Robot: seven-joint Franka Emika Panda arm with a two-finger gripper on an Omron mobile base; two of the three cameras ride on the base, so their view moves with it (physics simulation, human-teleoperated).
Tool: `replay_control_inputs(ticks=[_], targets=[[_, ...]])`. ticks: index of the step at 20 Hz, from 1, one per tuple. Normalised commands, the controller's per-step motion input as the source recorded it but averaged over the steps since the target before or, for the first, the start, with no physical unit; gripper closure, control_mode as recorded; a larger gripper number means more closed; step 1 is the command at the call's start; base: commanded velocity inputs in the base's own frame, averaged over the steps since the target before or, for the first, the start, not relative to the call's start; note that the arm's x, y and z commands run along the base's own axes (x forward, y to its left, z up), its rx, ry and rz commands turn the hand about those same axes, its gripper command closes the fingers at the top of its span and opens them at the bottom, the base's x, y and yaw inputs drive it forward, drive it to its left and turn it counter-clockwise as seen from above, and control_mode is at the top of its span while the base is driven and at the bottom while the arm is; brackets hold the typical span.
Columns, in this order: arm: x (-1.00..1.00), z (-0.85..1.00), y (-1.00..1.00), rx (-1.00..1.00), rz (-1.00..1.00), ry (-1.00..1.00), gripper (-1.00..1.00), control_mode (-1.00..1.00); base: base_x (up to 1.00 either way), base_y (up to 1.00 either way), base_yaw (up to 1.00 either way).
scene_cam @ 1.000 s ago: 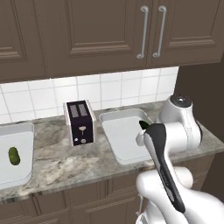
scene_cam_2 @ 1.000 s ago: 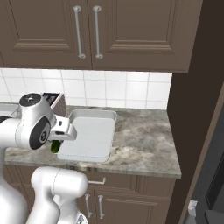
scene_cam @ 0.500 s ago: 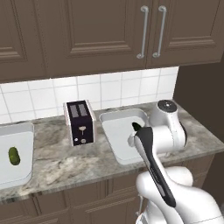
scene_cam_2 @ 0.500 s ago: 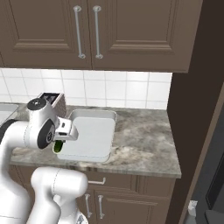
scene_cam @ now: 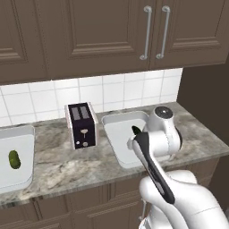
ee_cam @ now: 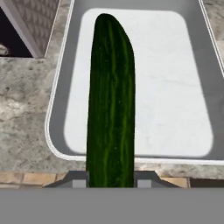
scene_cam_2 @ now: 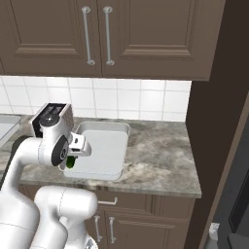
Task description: Place one cucumber and one chicken drumstick in each tupperware on the nearby counter, to pack two identical lunches.
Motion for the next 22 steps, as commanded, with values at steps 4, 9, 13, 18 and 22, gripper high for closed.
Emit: replay_control_inputs(ticks=[4, 9, 13, 18, 22], targets=[[0.37, -0.26, 0.00, 0.00, 0.00, 0.00, 1.00, -1.00, 0.00, 0.00, 0.00], [0.37, -0.26, 0.01, 0.00, 0.00, 0.00, 1.00, -1.00, 0.00, 0.00, 0.00], [0.40, -0.29, 0.03, 0.00, 0.00, 0.00, 1.00, -1.00, 0.00, 0.00, 0.00], [0.38, -0.28, 0.02, 0.00, 0.00, 0.00, 1.00, -1.00, 0.00, 0.00, 0.00], [0.31, -0.29, 0.01, 0.00, 0.00, 0.00, 1.00, -1.00, 0.00, 0.00, 0.00]])
